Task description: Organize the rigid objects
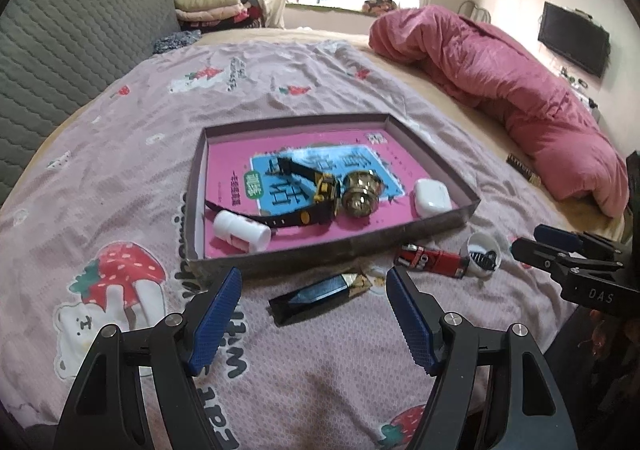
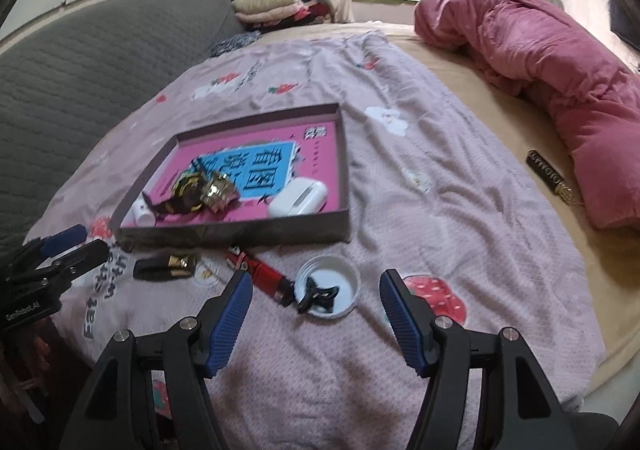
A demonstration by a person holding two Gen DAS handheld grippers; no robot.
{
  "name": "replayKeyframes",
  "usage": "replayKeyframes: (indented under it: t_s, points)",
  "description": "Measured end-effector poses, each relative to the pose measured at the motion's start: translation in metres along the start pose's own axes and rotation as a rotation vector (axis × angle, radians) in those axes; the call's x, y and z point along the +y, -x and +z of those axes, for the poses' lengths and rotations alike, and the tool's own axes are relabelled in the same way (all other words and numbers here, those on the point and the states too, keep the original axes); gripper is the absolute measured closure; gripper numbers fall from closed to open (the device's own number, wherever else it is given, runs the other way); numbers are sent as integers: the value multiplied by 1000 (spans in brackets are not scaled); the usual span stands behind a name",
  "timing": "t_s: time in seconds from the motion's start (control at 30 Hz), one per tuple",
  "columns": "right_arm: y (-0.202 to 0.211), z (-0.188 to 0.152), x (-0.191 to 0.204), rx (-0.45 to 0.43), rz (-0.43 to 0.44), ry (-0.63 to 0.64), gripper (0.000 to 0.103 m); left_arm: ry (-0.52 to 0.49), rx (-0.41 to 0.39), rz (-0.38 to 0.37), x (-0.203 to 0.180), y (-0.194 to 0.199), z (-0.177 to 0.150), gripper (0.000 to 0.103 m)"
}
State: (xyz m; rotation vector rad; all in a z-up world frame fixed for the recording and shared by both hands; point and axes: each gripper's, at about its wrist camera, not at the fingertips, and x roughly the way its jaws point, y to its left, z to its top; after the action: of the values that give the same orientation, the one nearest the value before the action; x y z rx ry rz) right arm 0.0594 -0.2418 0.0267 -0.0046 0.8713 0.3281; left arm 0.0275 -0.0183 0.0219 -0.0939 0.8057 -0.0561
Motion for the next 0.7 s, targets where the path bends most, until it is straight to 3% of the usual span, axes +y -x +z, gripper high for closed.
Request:
replayKeyframes:
  t_s: [0.37,0.7]
  points:
    - [-18,-3,-3,52,72,-11,61,-6,46,-32,-5,-16,-4,27]
    - [-29,-4,-5,88,56,-6,63,-16,81,-34,-7,-29,-7,27]
